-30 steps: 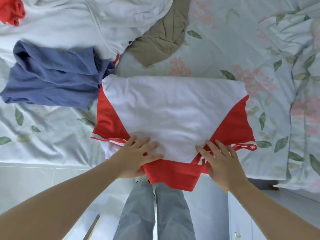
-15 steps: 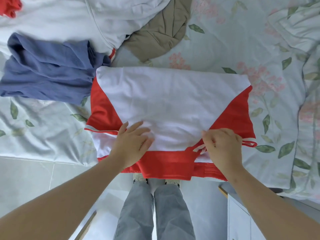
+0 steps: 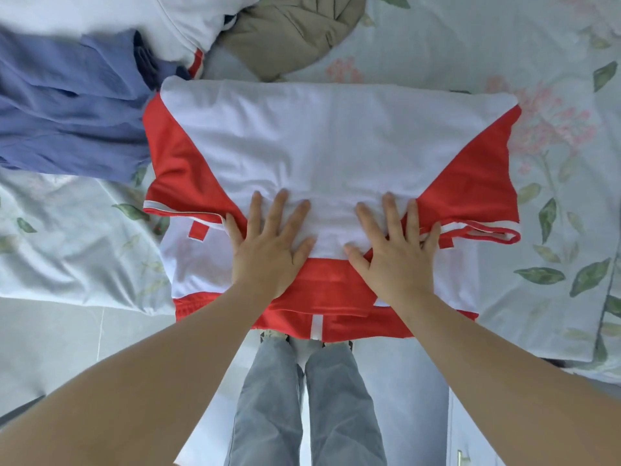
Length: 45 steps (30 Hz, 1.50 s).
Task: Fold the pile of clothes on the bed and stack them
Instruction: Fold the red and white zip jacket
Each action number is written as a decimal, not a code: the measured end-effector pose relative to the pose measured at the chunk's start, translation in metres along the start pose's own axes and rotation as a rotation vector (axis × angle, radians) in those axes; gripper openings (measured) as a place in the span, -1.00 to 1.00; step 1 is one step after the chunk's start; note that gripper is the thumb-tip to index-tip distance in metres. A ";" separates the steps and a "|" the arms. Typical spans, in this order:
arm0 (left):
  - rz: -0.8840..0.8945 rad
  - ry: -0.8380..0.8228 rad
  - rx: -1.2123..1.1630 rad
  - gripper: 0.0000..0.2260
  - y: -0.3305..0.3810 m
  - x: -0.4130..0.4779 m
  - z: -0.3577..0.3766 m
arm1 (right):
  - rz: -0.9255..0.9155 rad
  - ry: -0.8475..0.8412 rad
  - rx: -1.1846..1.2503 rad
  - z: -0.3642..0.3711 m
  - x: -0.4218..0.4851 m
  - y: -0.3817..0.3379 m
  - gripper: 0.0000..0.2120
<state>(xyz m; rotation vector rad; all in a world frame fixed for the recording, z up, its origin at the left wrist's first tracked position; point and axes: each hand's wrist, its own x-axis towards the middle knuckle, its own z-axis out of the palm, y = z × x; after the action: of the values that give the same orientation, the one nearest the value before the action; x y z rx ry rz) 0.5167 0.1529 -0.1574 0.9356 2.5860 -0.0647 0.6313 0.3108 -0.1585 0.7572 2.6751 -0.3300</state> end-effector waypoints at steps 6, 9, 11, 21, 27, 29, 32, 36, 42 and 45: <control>0.163 0.089 0.042 -0.53 0.004 -0.055 -0.005 | -0.218 0.212 -0.062 -0.008 -0.049 0.002 -0.52; 0.281 0.093 0.061 -0.52 -0.012 -0.070 -0.003 | -0.367 0.150 -0.076 -0.003 -0.078 0.020 -0.44; 0.450 0.101 0.093 -0.45 -0.025 -0.082 0.003 | -0.395 0.087 -0.143 0.000 -0.091 0.033 -0.28; 0.599 -0.056 0.280 -0.21 -0.050 -0.076 -0.005 | -0.409 -0.063 -0.203 -0.015 -0.080 0.037 -0.13; 0.602 -0.220 0.166 -0.44 -0.049 -0.068 -0.024 | -0.440 -0.017 -0.082 -0.029 -0.079 0.037 -0.43; 0.531 -0.370 0.088 -0.52 -0.050 -0.057 -0.036 | -0.448 -0.037 -0.066 -0.037 -0.074 0.035 -0.54; 0.449 -0.445 0.000 -0.62 -0.047 -0.044 -0.060 | -0.432 -0.134 -0.021 -0.047 -0.065 0.035 -0.62; 0.374 -0.520 0.054 -0.76 -0.040 -0.029 -0.097 | -0.394 -0.212 0.099 -0.065 -0.051 0.040 -0.66; 0.300 -0.606 0.018 -0.80 -0.031 -0.024 -0.122 | -0.359 -0.229 0.122 -0.085 -0.043 0.038 -0.73; 0.262 -0.722 -0.001 -0.71 -0.031 -0.018 -0.114 | -0.276 -0.213 -0.009 -0.073 -0.049 0.035 -0.71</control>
<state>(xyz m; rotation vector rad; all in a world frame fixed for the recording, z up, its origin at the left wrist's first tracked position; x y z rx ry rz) 0.4711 0.1379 -0.0482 1.0093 1.7931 -0.2739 0.6705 0.3403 -0.0773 0.3263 2.5732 -0.4404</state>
